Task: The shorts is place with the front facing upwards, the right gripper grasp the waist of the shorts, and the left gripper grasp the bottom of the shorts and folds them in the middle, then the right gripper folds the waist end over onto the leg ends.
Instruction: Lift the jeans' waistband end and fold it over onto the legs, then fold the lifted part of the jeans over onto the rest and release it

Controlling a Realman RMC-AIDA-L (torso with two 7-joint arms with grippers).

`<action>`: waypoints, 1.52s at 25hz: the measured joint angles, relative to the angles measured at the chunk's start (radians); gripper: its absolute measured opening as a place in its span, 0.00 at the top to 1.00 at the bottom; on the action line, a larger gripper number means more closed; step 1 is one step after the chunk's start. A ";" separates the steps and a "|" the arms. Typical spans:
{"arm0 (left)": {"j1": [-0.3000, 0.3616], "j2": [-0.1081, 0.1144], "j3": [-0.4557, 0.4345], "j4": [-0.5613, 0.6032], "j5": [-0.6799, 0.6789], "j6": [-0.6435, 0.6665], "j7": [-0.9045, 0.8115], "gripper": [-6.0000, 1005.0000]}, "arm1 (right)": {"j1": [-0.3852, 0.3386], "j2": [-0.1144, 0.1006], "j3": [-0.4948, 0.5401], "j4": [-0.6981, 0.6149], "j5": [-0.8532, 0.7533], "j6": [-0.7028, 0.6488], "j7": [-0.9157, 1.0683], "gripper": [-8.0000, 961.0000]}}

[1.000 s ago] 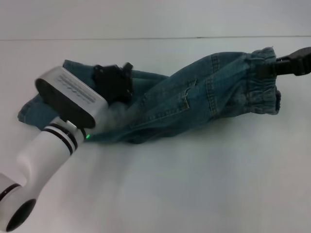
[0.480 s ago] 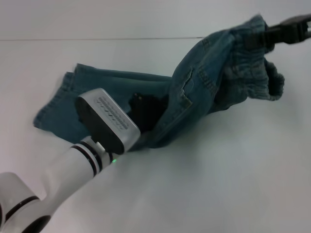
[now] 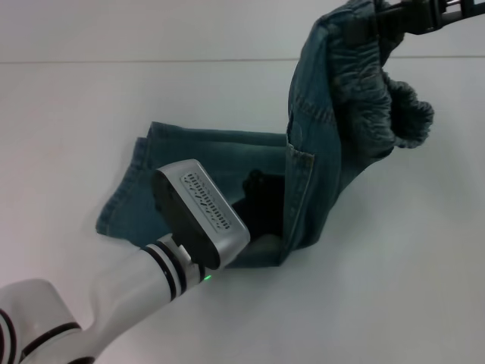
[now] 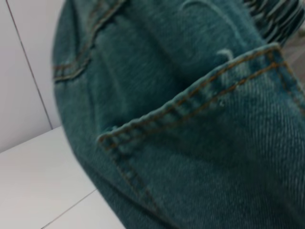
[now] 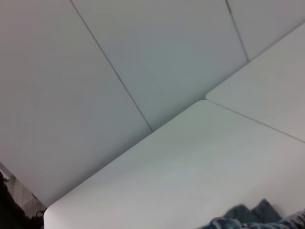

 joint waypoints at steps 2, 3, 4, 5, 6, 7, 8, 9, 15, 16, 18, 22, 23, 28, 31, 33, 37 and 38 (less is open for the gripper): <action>0.000 0.000 -0.037 -0.021 0.033 0.000 -0.002 0.98 | 0.006 0.002 -0.002 0.000 0.000 0.005 0.000 0.90; 0.000 0.000 -0.058 -0.033 0.052 0.000 -0.003 0.98 | 0.007 0.003 -0.002 0.000 0.000 0.008 0.000 0.90; 0.000 0.000 -0.077 -0.043 0.072 -0.002 -0.004 0.98 | 0.009 0.003 -0.003 0.000 0.000 0.012 -0.002 0.90; 0.001 0.000 -0.094 -0.053 0.094 -0.004 -0.004 0.98 | 0.010 0.004 -0.005 0.001 0.000 0.014 -0.004 0.91; 0.003 0.000 -0.109 -0.060 0.115 -0.006 -0.005 0.98 | 0.011 0.004 -0.007 0.003 0.000 0.018 -0.006 0.91; 0.007 0.000 -0.136 -0.072 0.151 -0.008 -0.005 0.98 | 0.012 0.006 -0.014 0.006 0.000 0.020 -0.009 0.91; 0.007 0.000 -0.136 -0.072 0.151 -0.008 -0.005 0.98 | 0.012 0.006 -0.014 0.006 0.000 0.020 -0.009 0.91; 0.010 0.000 -0.148 -0.076 0.164 -0.008 -0.005 0.98 | 0.012 0.006 -0.018 0.006 0.000 0.021 -0.009 0.91; 0.070 0.000 -0.232 -0.054 0.177 0.016 -0.014 0.98 | 0.000 0.006 -0.035 0.015 -0.003 0.031 -0.021 0.91; 0.090 0.000 -0.257 -0.042 0.176 0.033 -0.027 0.98 | 0.000 0.006 -0.035 0.015 -0.003 0.031 -0.021 0.91; 0.130 0.000 -0.290 -0.014 0.177 0.083 -0.074 0.98 | -0.003 0.006 -0.036 0.021 -0.005 0.032 -0.024 0.91; 0.181 0.000 -0.313 0.053 0.177 0.170 -0.202 0.98 | -0.012 0.005 -0.036 0.030 -0.004 0.033 -0.036 0.91; 0.212 0.000 -0.317 0.108 0.174 0.216 -0.309 0.98 | -0.014 0.005 -0.036 0.033 -0.003 0.035 -0.037 0.91; 0.265 0.002 -0.349 0.205 0.168 0.278 -0.447 0.98 | -0.005 0.005 -0.038 0.077 -0.001 0.051 -0.053 0.91; 0.312 0.004 -0.412 0.256 0.168 0.331 -0.507 0.98 | 0.020 0.007 -0.075 0.130 -0.002 0.084 -0.069 0.91; 0.337 0.005 -0.450 0.287 0.168 0.366 -0.544 0.98 | 0.040 0.014 -0.125 0.159 -0.003 0.116 -0.075 0.91; 0.388 0.008 -0.529 0.353 0.167 0.430 -0.622 0.98 | 0.093 0.048 -0.231 0.206 -0.005 0.189 -0.092 0.91; 0.400 0.008 -0.547 0.363 0.167 0.439 -0.633 0.98 | 0.111 0.060 -0.260 0.218 -0.005 0.205 -0.098 0.90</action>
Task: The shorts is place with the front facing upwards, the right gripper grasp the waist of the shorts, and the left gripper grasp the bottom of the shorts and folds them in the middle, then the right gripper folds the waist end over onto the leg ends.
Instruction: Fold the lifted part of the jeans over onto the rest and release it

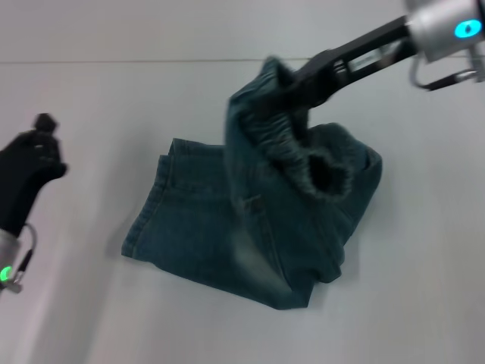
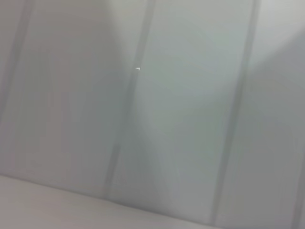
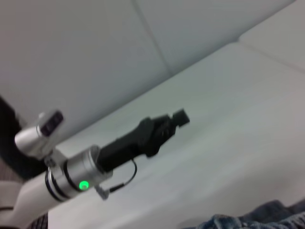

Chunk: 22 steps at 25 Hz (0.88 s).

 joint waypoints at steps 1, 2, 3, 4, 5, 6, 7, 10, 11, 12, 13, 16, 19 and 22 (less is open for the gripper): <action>0.012 0.001 -0.019 0.007 0.000 0.008 -0.010 0.98 | 0.019 0.014 -0.030 0.010 0.000 0.020 -0.004 0.89; 0.023 0.001 -0.037 0.011 -0.001 0.013 -0.016 0.98 | 0.048 0.037 -0.077 0.023 0.000 0.055 -0.011 0.89; 0.033 0.001 -0.051 0.012 -0.001 0.016 -0.018 0.98 | 0.048 0.037 -0.077 0.023 0.000 0.055 -0.011 0.88; 0.040 0.001 -0.061 0.013 -0.001 0.018 -0.019 0.98 | 0.066 0.050 -0.103 0.031 -0.001 0.077 -0.016 0.87; 0.050 0.001 -0.070 0.013 -0.001 0.019 -0.020 0.98 | 0.083 0.062 -0.127 0.039 -0.001 0.096 -0.021 0.87; 0.055 0.001 -0.072 0.013 -0.001 0.019 -0.020 0.98 | 0.100 0.072 -0.153 0.049 -0.002 0.114 -0.025 0.86; 0.062 0.001 -0.074 0.013 -0.001 0.019 -0.020 0.98 | 0.119 0.084 -0.179 0.062 -0.003 0.138 -0.027 0.85; 0.074 -0.001 -0.074 0.014 -0.001 0.020 -0.021 0.98 | 0.171 0.114 -0.239 0.104 -0.007 0.184 -0.028 0.83; 0.077 -0.002 -0.075 0.014 0.000 0.020 -0.021 0.98 | 0.182 0.121 -0.250 0.111 -0.011 0.195 -0.029 0.82; 0.078 -0.002 -0.075 0.014 0.000 0.019 -0.021 0.98 | 0.197 0.130 -0.264 0.118 -0.021 0.210 -0.029 0.81; 0.080 -0.002 -0.075 0.014 0.000 0.018 -0.021 0.98 | 0.208 0.138 -0.277 0.123 -0.033 0.226 -0.030 0.81; 0.087 -0.002 -0.075 0.014 0.000 0.017 -0.021 0.98 | 0.230 0.148 -0.307 0.136 -0.050 0.259 -0.031 0.78; 0.093 -0.002 -0.077 0.015 -0.001 0.016 -0.021 0.98 | 0.234 0.147 -0.318 0.137 -0.049 0.277 -0.032 0.72; 0.093 -0.002 -0.078 0.015 -0.001 0.012 -0.021 0.98 | 0.230 0.144 -0.316 0.130 -0.048 0.270 -0.032 0.58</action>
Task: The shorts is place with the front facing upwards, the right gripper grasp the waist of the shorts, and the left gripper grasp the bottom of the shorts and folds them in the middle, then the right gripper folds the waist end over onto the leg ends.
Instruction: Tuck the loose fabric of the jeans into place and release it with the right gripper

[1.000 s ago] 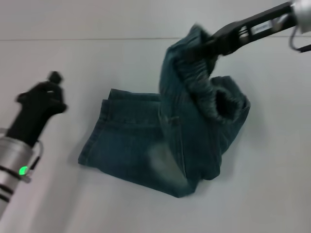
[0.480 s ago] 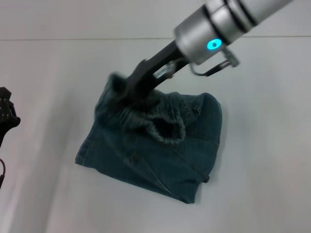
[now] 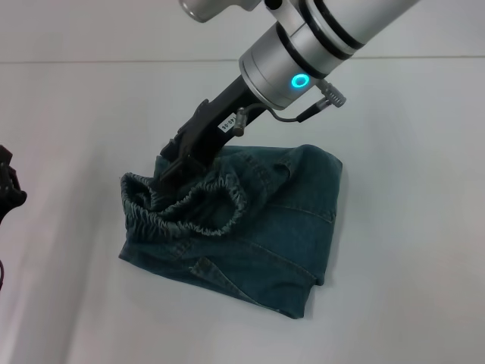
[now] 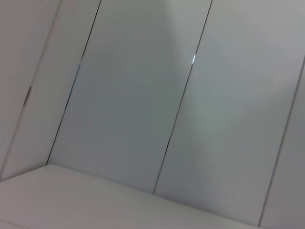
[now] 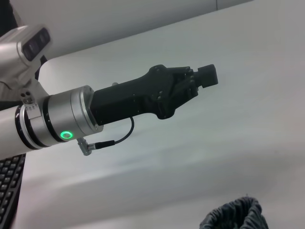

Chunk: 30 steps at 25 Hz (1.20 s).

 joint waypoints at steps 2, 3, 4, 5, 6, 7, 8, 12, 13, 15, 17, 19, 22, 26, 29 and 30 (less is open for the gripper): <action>0.000 0.000 0.000 0.000 0.000 -0.002 0.000 0.98 | -0.002 -0.003 0.003 -0.002 0.000 -0.024 0.002 0.49; -0.001 0.000 0.000 0.000 0.000 -0.004 0.001 0.98 | -0.004 -0.005 0.004 -0.005 0.000 -0.045 0.004 0.44; -0.003 0.001 -0.001 0.000 0.000 -0.006 0.001 0.98 | -0.006 -0.007 0.004 -0.008 -0.001 -0.070 0.007 0.40; -0.005 0.001 -0.001 0.001 -0.001 -0.008 0.001 0.98 | -0.009 -0.010 0.004 -0.013 -0.003 -0.097 0.008 0.36; -0.005 0.001 -0.001 0.001 -0.001 -0.008 0.001 0.98 | -0.013 -0.013 0.004 -0.018 -0.003 -0.134 0.008 0.31; -0.006 0.002 -0.002 0.002 -0.001 -0.008 0.001 0.98 | -0.017 -0.016 0.004 -0.022 -0.003 -0.167 0.008 0.27; -0.007 0.002 -0.005 0.002 -0.001 -0.008 0.001 0.98 | -0.023 -0.018 0.003 -0.025 -0.004 -0.203 0.008 0.23; -0.007 0.003 -0.027 0.003 -0.002 -0.009 0.001 0.98 | -0.048 -0.017 -0.001 -0.027 -0.036 -0.296 0.006 0.04; -0.007 0.003 -0.031 0.003 -0.002 -0.009 0.000 0.98 | -0.052 -0.014 -0.002 -0.026 -0.051 -0.309 0.006 0.04; -0.007 0.003 -0.037 0.003 -0.003 -0.009 0.000 0.98 | -0.057 -0.007 -0.002 -0.020 -0.092 -0.313 0.010 0.03; -0.008 0.003 -0.039 0.003 -0.003 -0.009 0.001 0.98 | -0.061 -0.003 -0.004 -0.006 -0.123 -0.302 0.013 0.02; -0.008 0.003 -0.039 0.003 -0.003 -0.010 0.002 0.98 | -0.062 -0.001 -0.005 0.017 -0.134 -0.286 0.012 0.02; -0.008 0.003 -0.039 0.003 -0.003 -0.010 0.003 0.98 | -0.063 0.000 -0.023 0.052 -0.138 -0.228 0.012 0.02; -0.008 0.003 -0.039 0.003 -0.003 -0.011 0.004 0.98 | -0.070 0.003 -0.032 0.073 -0.138 -0.156 0.011 0.02; -0.006 0.003 -0.039 0.003 -0.002 -0.012 0.003 0.98 | -0.073 0.006 -0.032 0.093 -0.126 -0.063 0.003 0.02; -0.005 0.003 -0.039 0.003 -0.002 -0.012 0.002 0.98 | -0.074 0.007 -0.032 0.096 -0.117 -0.041 -0.002 0.02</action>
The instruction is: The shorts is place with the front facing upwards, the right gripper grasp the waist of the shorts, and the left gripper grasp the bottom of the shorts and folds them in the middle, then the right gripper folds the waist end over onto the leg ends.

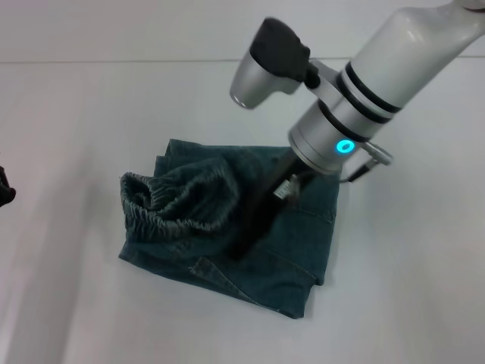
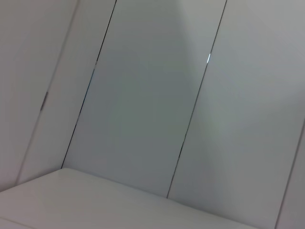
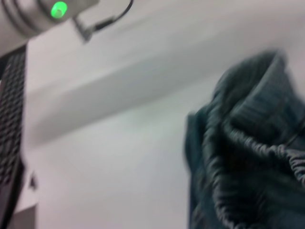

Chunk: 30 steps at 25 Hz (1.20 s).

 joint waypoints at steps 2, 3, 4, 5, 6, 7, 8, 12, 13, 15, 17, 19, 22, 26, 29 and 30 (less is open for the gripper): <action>0.001 0.000 0.000 0.000 0.000 0.000 0.000 0.98 | -0.004 0.002 0.000 0.002 0.037 0.054 -0.019 0.02; 0.002 -0.001 0.000 0.000 0.000 0.000 0.000 0.98 | -0.006 0.002 0.000 0.003 0.060 0.073 -0.032 0.02; 0.003 -0.001 0.000 0.000 0.001 0.000 0.000 0.98 | -0.008 0.002 0.000 0.003 0.087 0.094 -0.046 0.02; 0.003 -0.001 0.000 0.000 0.001 0.000 0.000 0.98 | -0.010 0.002 0.000 0.003 0.109 0.110 -0.057 0.02; 0.005 -0.002 0.000 0.000 0.002 0.000 -0.001 0.98 | -0.011 0.002 0.000 0.003 0.130 0.131 -0.067 0.02; 0.006 -0.002 0.000 0.000 0.002 0.000 -0.001 0.98 | -0.012 0.002 0.001 0.003 0.147 0.154 -0.075 0.02; 0.007 -0.002 0.000 0.000 0.002 0.000 -0.001 0.98 | -0.012 0.003 0.001 0.003 0.158 0.180 -0.083 0.02; 0.014 -0.003 0.000 0.000 0.002 0.000 -0.001 0.98 | -0.019 0.016 -0.002 0.043 0.256 0.380 -0.165 0.02; 0.016 -0.003 0.000 0.000 0.002 0.000 -0.001 0.98 | -0.019 0.016 -0.002 0.043 0.256 0.380 -0.165 0.02; 0.017 -0.003 0.000 -0.001 0.002 0.000 -0.002 0.98 | -0.023 0.018 -0.009 0.106 0.374 0.489 -0.260 0.02; 0.018 -0.003 0.000 -0.001 0.002 0.000 -0.004 0.98 | -0.030 0.018 -0.013 0.154 0.496 0.552 -0.355 0.02; 0.018 -0.003 0.000 -0.001 0.004 0.000 -0.006 0.98 | -0.052 0.018 -0.014 0.182 0.619 0.594 -0.454 0.02; 0.018 -0.003 0.000 0.000 0.005 0.000 -0.009 0.98 | -0.112 0.015 -0.014 0.180 0.775 0.613 -0.562 0.02; 0.018 -0.003 0.005 0.000 0.007 0.001 -0.010 0.98 | -0.207 0.003 -0.010 0.160 0.923 0.554 -0.669 0.02; 0.018 -0.002 0.025 0.004 0.011 0.010 -0.030 0.98 | -0.298 -0.004 -0.006 0.093 0.957 0.479 -0.673 0.02; 0.018 0.000 0.041 0.012 0.012 0.017 -0.051 0.98 | -0.326 -0.007 -0.005 0.067 0.958 0.453 -0.662 0.02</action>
